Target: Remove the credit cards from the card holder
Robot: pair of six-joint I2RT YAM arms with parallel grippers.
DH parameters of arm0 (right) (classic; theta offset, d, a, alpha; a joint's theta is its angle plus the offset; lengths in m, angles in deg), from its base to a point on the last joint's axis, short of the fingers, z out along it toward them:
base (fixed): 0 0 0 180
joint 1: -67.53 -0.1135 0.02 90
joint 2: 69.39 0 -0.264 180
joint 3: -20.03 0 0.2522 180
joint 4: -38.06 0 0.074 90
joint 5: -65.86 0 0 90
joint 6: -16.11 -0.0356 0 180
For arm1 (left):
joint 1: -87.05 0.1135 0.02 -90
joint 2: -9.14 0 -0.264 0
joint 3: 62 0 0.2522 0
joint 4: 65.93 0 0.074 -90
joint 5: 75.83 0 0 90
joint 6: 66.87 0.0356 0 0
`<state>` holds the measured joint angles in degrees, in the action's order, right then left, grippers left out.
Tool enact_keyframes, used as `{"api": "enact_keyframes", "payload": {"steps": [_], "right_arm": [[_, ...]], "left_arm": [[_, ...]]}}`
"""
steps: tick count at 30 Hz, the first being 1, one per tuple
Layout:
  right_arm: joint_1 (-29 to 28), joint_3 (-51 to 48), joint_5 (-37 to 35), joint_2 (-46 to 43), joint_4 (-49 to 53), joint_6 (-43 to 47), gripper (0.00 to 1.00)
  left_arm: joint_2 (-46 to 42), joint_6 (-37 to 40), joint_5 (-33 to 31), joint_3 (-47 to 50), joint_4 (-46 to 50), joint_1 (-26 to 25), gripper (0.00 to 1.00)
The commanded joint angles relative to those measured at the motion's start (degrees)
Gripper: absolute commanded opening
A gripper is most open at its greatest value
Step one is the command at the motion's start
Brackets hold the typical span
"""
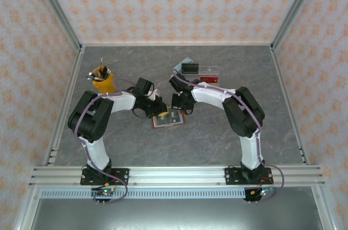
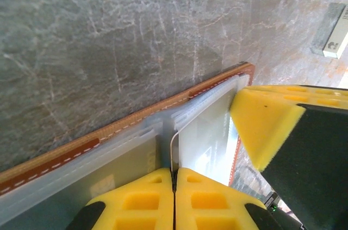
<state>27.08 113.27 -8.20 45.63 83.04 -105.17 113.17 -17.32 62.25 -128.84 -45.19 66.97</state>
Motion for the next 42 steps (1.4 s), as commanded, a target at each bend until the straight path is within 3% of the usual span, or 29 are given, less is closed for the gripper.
{"api": "enact_keyframes", "payload": {"steps": [1, 11, 17, 23, 25, 32, 42], "right_arm": [[-0.51, -2.24, -0.85, 3.3, 1.56, -0.28, 0.07], [-0.12, -1.47, -1.39, 2.1, 1.56, 0.59, 0.07], [0.02, 2.28, -2.9, -0.23, 3.54, 2.92, 0.07], [0.19, 0.93, -1.97, -4.85, -0.99, 5.2, 0.1], [0.36, -0.11, -1.89, -7.4, -3.57, 6.17, 0.14], [1.56, -3.82, 2.22, -14.7, -11.85, 8.95, 0.42], [3.34, -6.6, 9.42, -15.62, -17.83, 6.64, 0.53]], "left_arm": [[-4.17, 1.51, 0.52, 1.98, -1.71, 1.94, 0.07], [-5.07, 2.51, -1.87, 3.27, 1.13, 2.5, 0.02], [-7.61, 7.12, -6.94, 1.32, 10.42, 3.29, 0.0], [-11.07, 8.83, -9.88, 0.98, 15.9, 3.29, 0.0], [-12.4, 9.5, -11.61, 0.61, 18.31, 3.42, 0.0], [-17.45, 14.46, -19.53, -4.54, 29.52, 3.98, 0.0], [-23.21, 17.56, -27.32, -8.67, 38.72, 4.25, 0.0]]}}
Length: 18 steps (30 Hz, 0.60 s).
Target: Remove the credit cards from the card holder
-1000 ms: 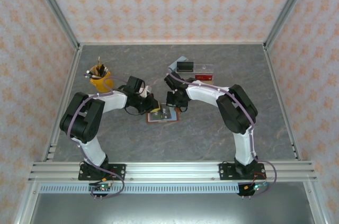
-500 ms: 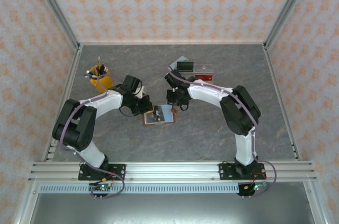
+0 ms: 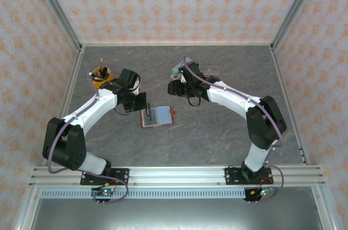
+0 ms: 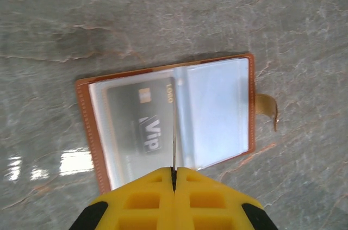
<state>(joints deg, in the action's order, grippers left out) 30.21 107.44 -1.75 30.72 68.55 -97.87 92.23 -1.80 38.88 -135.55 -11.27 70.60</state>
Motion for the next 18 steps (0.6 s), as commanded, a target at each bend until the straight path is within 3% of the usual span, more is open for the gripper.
{"api": "enact_keyframes", "payload": {"steps": [1, 6, 11, 18], "right_arm": [[0.36, -0.94, 4.06, -0.8, -4.14, -0.86, 0.54], [2.64, -4.13, 12.31, -2.14, -12.98, -5.08, 0.61], [6.22, -9.07, 22.3, -4.43, -26.49, -10.62, 0.74], [7.26, -7.65, 28.13, -3.66, -30.51, -13.63, 0.79]], "left_arm": [[-3.01, 1.84, -2.95, -2.3, 4.14, 0.63, 0.0], [-6.01, -0.98, 6.15, -3.61, -3.2, 0.67, 0.0], [-6.42, -7.0, 15.18, -4.7, -14.33, 1.24, 0.0], [-1.58, -14.59, 25.11, -7.0, -26.74, 1.85, 0.0]]}}
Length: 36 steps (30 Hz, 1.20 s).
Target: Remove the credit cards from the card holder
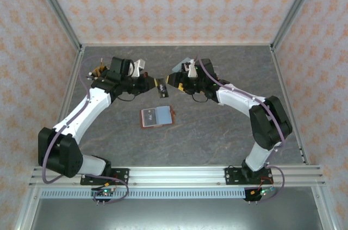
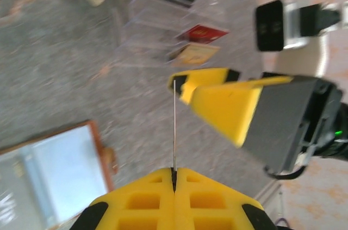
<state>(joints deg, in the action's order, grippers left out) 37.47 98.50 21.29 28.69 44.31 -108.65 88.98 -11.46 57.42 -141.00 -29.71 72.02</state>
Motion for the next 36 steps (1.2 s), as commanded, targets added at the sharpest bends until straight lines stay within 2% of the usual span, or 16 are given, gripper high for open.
{"api": "enact_keyframes", "payload": {"steps": [1, 4, 8, 17, 20, 25, 29, 32, 34, 36], "right_arm": [[0.01, 1.38, 6.09, -1.18, -8.22, -4.3, 0.79], [0.01, 1.73, 9.49, 0.45, -14.49, -9.46, 0.77], [-0.01, 1.08, 10.59, 1.14, -19.18, -13.33, 0.68], [0.01, -0.84, 12.0, 1.18, -21.36, -15.9, 0.5], [0.01, -1.63, 12.31, 1.24, -22.46, -16.93, 0.41], [0.01, -1.72, 11.79, 0.82, -22.79, -16.72, 0.19], [0.01, -0.58, 9.45, -0.2, -17.04, -12.19, 0.05], [0.05, 0.12, 6.46, -2.21, -10.41, -5.6, 0.0], [0.09, 1.21, 2.84, -3.98, -2.97, 1.15, 0.0], [0.09, 2.95, -1.91, -5.65, 5.13, 8.35, 0.0]], "left_arm": [[2.04, -5.54, 7.0, -1.72, -9.27, 0.37, 0.0], [3.1, -4.88, 7.42, -2.69, -8.34, 0.74, 0.0], [3.58, -5.55, 8.56, -2.28, -8.71, 2.05, 0.0], [2.88, -7.06, 8.88, -1.26, -10.44, 2.65, 0.0], [2.85, -7.85, 8.96, -0.92, -11.24, 2.74, 0.0], [3.14, -8.38, 8.93, -0.69, -10.88, 2.76, 0.0], [2.63, -6.67, 7.11, -1.74, -6.38, 2.84, 0.0], [1.8, -2.1, 1.32, -4.63, 3.52, 2.91, 0.21], [0.75, 0.81, -5.06, -6.07, 10.02, 3.01, 0.43], [-0.19, 3.57, -12.6, -7.42, 16.2, 3.08, 0.59]]}}
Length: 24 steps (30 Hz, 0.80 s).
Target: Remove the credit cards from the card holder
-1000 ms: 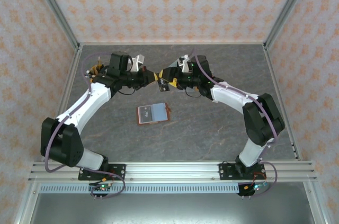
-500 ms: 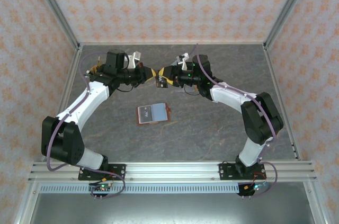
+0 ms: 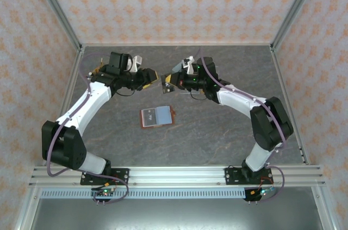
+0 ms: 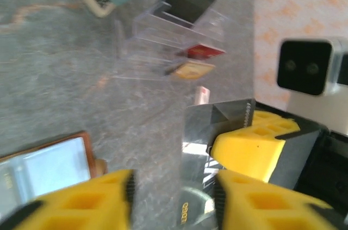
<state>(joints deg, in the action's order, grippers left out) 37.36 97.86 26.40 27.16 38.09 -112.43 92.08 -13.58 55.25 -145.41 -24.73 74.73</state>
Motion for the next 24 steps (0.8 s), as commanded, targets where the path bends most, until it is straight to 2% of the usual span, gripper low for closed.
{"api": "enact_keyframes", "payload": {"steps": [1, 4, 8, 10, 14, 17, 19, 22, 24], "right_arm": [[0.2, 4.66, -10.34, -4.88, 15.44, 16.27, 0.0], [0.2, 8.08, -21.91, -6.31, 25.8, 26.48, 0.0], [0.52, 14.94, -32.77, -5.0, 35.51, 37.38, 0.0], [1.23, 18.89, -33.92, -3.22, 38.56, 42.89, 0.0], [1.95, 23.77, -35.82, -0.14, 39.09, 51.45, 0.0], [2.65, 30.5, -35.96, 4.14, 43.63, 58.93, 0.0], [3.76, 35.74, -33.25, 7.6, 47.58, 64.3, 0.0], [5.64, 42.4, -25.29, 12.09, 53.57, 73.16, 0.0], [6.43, 44.44, -23.8, 13.93, 54.76, 77.93, 0.0]], "left_arm": [[-3.77, 7.54, -14.43, -3.47, 14.16, 0.43, 0.66], [-5.67, 10.85, -22.36, -3.49, 19.06, 1.13, 0.8], [-9.22, 13.18, -27.61, -1.94, 21.29, 2.67, 0.94], [-11.23, 13.93, -29.84, -1.0, 21.62, 3.2, 1.0], [-13.64, 14.29, -32.78, 0.22, 21.8, 3.18, 1.0], [-14.06, 14.21, -33.26, 0.82, 21.86, 3.19, 1.0], [-13.84, 14.17, -32.72, 1.08, 21.69, 3.23, 1.0], [-13.68, 14.21, -31.05, 1.6, 20.88, 3.26, 1.0], [-13.61, 14.17, -29.92, 2.05, 20.21, 3.32, 1.0]]}}
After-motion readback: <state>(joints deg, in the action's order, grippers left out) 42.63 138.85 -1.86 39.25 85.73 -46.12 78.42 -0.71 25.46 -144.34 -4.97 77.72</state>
